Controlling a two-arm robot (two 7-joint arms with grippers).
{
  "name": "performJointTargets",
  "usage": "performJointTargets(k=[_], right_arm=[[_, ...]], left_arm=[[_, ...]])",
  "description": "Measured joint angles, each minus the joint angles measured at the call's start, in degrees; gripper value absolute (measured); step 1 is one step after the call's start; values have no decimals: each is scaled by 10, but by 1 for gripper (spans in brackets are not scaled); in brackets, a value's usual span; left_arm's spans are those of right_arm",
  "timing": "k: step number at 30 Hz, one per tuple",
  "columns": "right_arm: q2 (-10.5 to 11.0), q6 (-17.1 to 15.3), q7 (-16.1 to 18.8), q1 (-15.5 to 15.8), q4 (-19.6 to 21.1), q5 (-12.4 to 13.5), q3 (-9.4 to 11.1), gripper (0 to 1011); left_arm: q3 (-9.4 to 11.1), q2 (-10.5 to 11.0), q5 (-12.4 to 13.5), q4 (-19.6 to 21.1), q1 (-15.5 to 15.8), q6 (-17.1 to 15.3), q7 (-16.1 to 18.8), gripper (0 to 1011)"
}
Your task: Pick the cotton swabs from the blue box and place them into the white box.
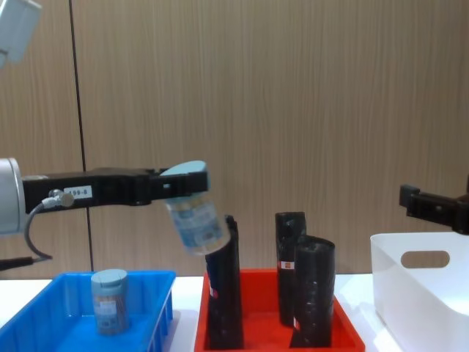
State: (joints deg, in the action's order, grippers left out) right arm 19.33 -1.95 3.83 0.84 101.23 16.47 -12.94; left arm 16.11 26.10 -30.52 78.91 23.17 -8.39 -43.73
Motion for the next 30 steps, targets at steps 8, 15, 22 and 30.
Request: performJointTargets(k=[8, 15, 22, 30], right_arm=[[0, 0, 0, 0, 0, 0, 0, 1002], [0, 0, 0, 0, 0, 0, 0, 1002], [0, 0, 0, 0, 0, 0, 0, 1002], [0, 0, 0, 0, 0, 0, 0, 1002]], left_arm=[[9, -4, 8, -9, 15, -8, -69, 665], [20, -9, 27, -19, 30, -14, -129, 665], [30, -14, 45, -28, 42, -17, -171, 665], [39, -18, 57, -31, 50, -19, -196, 665]])
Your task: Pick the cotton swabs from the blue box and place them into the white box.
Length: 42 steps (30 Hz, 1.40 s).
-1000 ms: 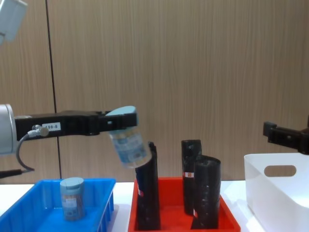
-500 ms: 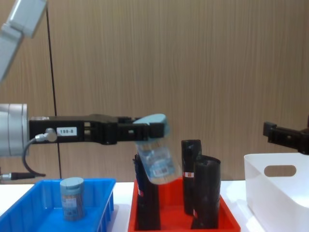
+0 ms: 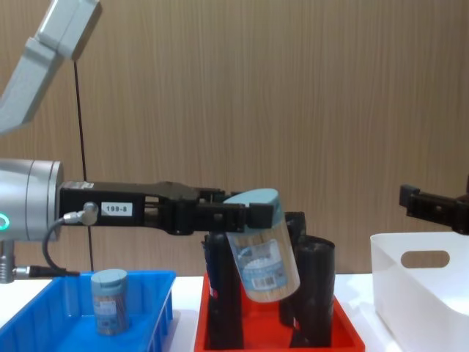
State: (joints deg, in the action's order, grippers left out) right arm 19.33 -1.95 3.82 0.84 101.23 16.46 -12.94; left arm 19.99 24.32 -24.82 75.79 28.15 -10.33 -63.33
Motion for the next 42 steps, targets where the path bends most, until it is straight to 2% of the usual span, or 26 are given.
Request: performJointTargets(k=[5, 12, 21, 28, 42], right_arm=[[0, 0, 2, 0, 0, 0, 0, 1002], [3, -2, 22, -2, 2, -1, 0, 1002], [12, -17, 76, -10, 9, -1, 2, 1002], [22, -46, 130, -19, 16, 12, 5, 1002], [49, -122, 238, -41, 17, 56, 15, 1002]], left_arm=[[2, -1, 4, -1, 2, -1, -7, 665], [5, -2, 7, -2, 4, -1, -13, 665], [6, -2, 9, -3, 6, -2, -18, 665], [7, -3, 10, -3, 6, -2, -20, 665], [8, -3, 11, -3, 7, -2, -22, 665]])
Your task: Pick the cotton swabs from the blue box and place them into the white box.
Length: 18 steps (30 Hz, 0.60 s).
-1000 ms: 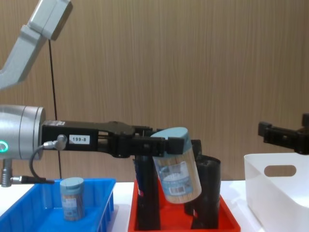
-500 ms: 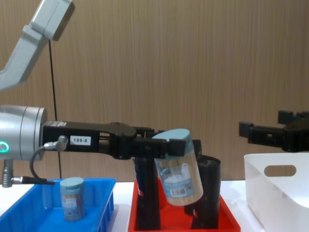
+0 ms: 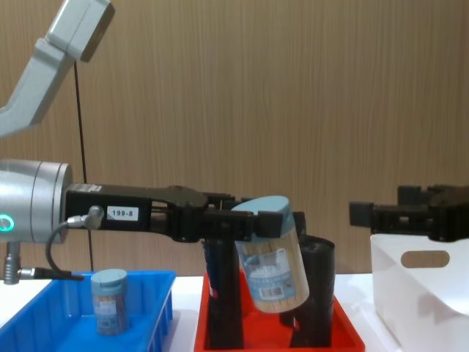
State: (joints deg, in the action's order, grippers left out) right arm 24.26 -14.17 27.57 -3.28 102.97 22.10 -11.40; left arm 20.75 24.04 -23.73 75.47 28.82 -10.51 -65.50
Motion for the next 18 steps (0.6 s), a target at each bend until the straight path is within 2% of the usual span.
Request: performJointTargets(k=[3, 7, 18], right_arm=[[6, -17, 30, -6, -3, 10, 1, 1002], [10, -29, 53, -12, -7, 15, 1, 1002], [10, -47, 104, -30, -22, 9, -11, 1002]], left_arm=[[0, 0, 0, 0, 0, 0, 0, 665], [0, 0, 0, 0, 0, 0, 0, 665], [0, 0, 0, 0, 0, 0, -1, 665]])
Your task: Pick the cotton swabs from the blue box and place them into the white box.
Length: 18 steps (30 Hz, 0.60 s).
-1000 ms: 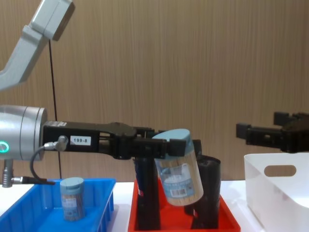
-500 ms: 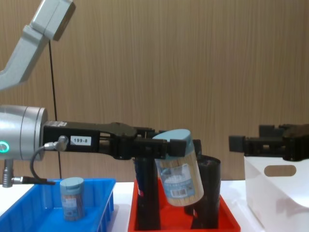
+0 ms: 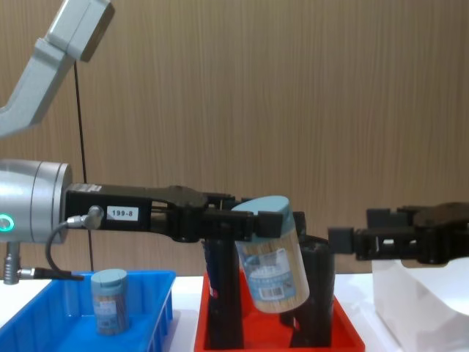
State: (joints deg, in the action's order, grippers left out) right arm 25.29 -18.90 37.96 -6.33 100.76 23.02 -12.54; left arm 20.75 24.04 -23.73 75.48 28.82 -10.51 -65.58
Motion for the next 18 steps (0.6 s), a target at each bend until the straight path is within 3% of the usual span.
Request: performJointTargets(k=[18], right_arm=[[-8, 7, 31, -16, -29, -36, -25, 1002]], left_arm=[[0, 0, 0, 0, 0, 0, 0, 665]])
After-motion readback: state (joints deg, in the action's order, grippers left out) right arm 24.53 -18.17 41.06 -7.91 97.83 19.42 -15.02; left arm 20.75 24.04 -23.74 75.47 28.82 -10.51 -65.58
